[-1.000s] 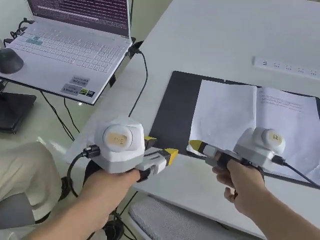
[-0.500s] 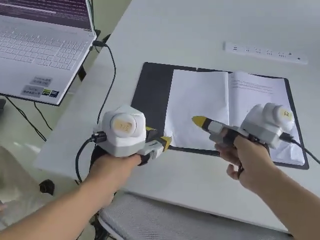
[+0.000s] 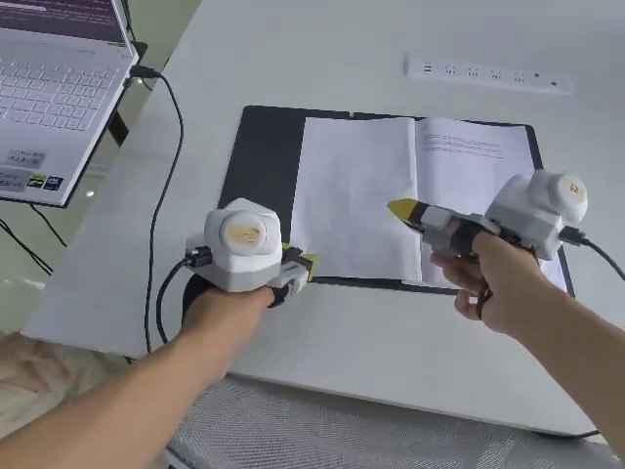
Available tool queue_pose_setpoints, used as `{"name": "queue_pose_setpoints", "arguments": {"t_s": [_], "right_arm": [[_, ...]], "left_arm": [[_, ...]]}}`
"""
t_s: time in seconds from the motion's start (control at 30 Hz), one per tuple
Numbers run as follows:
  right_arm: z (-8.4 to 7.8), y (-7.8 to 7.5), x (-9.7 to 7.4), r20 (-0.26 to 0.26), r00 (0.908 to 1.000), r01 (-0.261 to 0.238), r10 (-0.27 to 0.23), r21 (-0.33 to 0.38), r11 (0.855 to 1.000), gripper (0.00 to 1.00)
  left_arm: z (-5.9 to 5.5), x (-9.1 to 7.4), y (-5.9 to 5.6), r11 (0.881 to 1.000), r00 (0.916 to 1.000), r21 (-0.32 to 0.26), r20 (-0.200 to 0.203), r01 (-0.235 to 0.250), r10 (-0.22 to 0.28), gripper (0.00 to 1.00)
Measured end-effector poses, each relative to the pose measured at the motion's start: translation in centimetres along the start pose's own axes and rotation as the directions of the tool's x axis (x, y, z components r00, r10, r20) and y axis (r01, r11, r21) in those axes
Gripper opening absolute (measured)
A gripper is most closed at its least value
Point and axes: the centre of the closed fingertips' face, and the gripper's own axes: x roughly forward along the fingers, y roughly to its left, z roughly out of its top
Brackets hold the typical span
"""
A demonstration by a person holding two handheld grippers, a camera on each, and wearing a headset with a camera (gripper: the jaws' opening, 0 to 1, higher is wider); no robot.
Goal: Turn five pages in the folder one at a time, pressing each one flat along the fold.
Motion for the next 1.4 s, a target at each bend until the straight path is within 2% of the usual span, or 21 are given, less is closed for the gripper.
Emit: {"name": "queue_pose_setpoints", "arguments": {"t_s": [0.27, 0.37, 0.53, 0.77, 0.87, 0.93, 1.0, 1.23, 1.4], "right_arm": [[1.4, -1.0, 0.7, -0.002, 1.0000, -0.002, 0.002, 0.041, 0.999, 0.04], [2.0, -1.7, 1.2, -0.002, 1.0000, 0.002, -0.002, 0.059, 0.998, 0.02], [2.4, -3.1, 1.7, -0.012, 0.9996, 0.026, -0.025, 0.100, 0.995, 0.00], [3.3, -4.4, 2.9, -0.038, 0.9988, 0.035, -0.030, 0.146, 0.989, 0.00], [3.7, -4.4, 3.6, -0.049, 0.9988, 0.018, -0.009, 0.196, 0.981, 0.00], [4.1, -4.5, 3.8, -0.052, 0.9986, 0.021, -0.011, 0.199, 0.980, 0.00], [4.5, -4.5, 4.2, -0.048, 0.9988, 0.016, -0.004, 0.250, 0.968, 0.00], [6.7, -4.4, 5.6, 0.004, 1.0000, 0.002, -0.003, 0.292, 0.956, 0.00], [8.2, -5.0, 6.9, 0.001, 0.9993, 0.037, -0.038, 0.261, 0.965, 0.00]], "left_arm": [[-0.7, 0.9, 0.6, 1.000, 0.9995, -0.003, -0.017, -0.026, 0.026, 0.04], [-0.8, 0.9, 0.8, 0.999, 0.9994, -0.015, -0.007, -0.033, 0.033, 0.02], [-1.6, 1.2, 1.1, 0.999, 0.9984, -0.006, -0.025, -0.052, 0.052, 0.00], [-1.5, 1.2, 1.2, 0.998, 0.9981, -0.012, 0.001, -0.061, 0.061, 0.00], [-1.5, 1.3, 1.3, 0.998, 0.9980, -0.012, 0.004, -0.063, 0.063, 0.00], [-1.6, 1.3, 1.2, 0.998, 0.9978, 0.012, 0.002, -0.066, 0.066, 0.00], [-1.6, 1.4, 1.3, 0.998, 0.9978, 0.013, 0.001, -0.067, 0.067, 0.00], [-1.6, 1.3, 1.2, 0.997, 0.9975, 0.022, -0.007, -0.070, 0.070, 0.00], [-1.7, 1.3, 1.2, 0.997, 0.9974, 0.030, -0.015, -0.070, 0.070, 0.00]]}}
